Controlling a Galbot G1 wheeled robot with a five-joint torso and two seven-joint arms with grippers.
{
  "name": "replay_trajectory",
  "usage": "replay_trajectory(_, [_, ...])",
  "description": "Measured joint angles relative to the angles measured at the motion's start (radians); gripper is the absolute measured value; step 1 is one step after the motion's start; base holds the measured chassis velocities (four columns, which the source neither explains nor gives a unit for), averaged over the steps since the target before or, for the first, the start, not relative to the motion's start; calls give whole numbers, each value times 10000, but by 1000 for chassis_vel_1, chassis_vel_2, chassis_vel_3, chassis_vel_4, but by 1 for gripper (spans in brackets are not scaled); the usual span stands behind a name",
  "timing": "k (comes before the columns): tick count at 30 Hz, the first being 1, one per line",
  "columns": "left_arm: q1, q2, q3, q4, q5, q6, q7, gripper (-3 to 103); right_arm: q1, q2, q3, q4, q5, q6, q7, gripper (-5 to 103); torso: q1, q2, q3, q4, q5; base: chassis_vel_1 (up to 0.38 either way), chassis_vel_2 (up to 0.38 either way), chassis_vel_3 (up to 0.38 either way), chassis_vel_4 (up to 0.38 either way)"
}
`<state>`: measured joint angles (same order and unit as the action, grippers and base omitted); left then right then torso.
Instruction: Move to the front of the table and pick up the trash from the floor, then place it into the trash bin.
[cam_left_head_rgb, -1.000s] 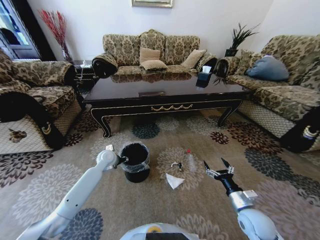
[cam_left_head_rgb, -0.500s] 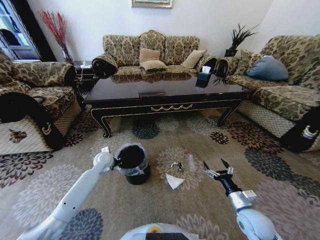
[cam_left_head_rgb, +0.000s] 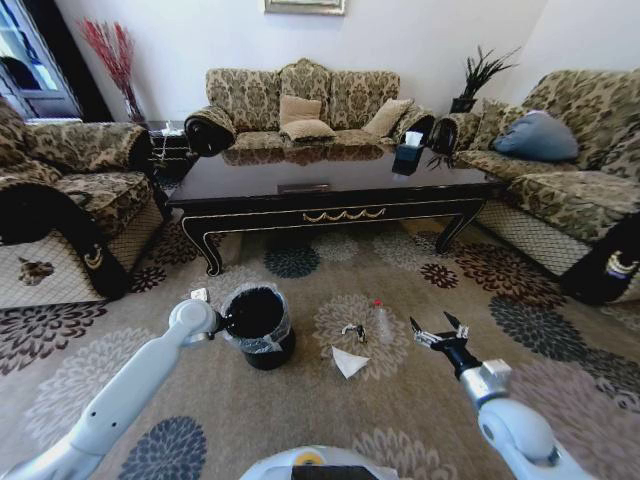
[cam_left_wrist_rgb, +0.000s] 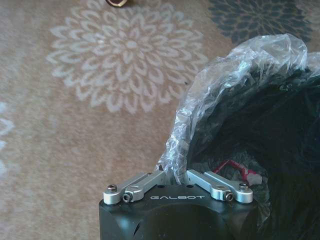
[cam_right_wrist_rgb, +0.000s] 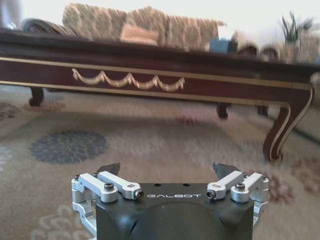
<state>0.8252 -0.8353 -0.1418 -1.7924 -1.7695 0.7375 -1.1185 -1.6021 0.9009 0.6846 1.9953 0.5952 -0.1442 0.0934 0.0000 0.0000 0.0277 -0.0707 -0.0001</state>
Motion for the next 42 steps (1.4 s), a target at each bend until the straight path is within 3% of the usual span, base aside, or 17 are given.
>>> replay_trajectory(3, [180, 400, -216, -275, -46, -2, -2, 0, 1449, -616, -1001, -813, 1551, -1121, 932, 100, 0, -1, 0, 5, -1, 0, 0, 0, 0])
replay_trajectory(4, [180, 400, -216, -275, -46, -2, -2, 0, 1449, -616, -1001, -813, 1551, -1121, 932, 100, 0, -1, 0, 5, -1, 0, 0, 0, 0])
replay_trajectory(6, [430, 766, -490, -617, -94, -2, 1, 0, 3043, -965, -2210, -1794, 2809, -1842, 1590, 100, 0, -1, 1, 3, 1, 0, 0, 0, 0])
replay_trajectory(7, [430, 766, -490, -617, -94, -2, 1, 0, 3043, -965, -2210, -1794, 2809, -1842, 1590, 100, 0, -1, 1, 3, 1, 0, 0, 0, 0])
replay_trajectory(12, [962, 1389, -1123, -1355, -424, -5, -157, 0, 5827, -916, -4408, -3873, 3907, -2661, 2219, 100, 1, -2, 1, 10, -1, 0, 0, 0, 0])
replay_trajectory(21, [1875, 1511, -2179, -1872, -1560, -12, -261, 0, 7906, -432, -6623, -6000, 4101, -3035, 2307, 100, 0, -1, -1, -1, 1, 0, 0, 0, 0])
replay_trajectory(28, [2642, 1146, -2569, -2154, -1477, -16, -253, 0, 9347, 144, -8030, -7566, 4022, -3002, 2082, 100, 0, -2, 0, 7, -2, 0, 0, 0, 0])
replay_trajectory(35, [2874, 1133, -2695, -2562, -1462, -20, -241, 0, 10192, 778, -8643, -9467, 3892, -2942, 1828, 100, 1, -2, 0, 1, 0, 0, 0, 0, 0])
replay_trajectory(42, [3201, 1382, -3080, -2866, -1708, -22, -232, 0, 10687, 1852, -8697, -11404, 3353, -2643, 1379, 100, 0, -2, -2, 4, 0, 0, 0, 0, 0])
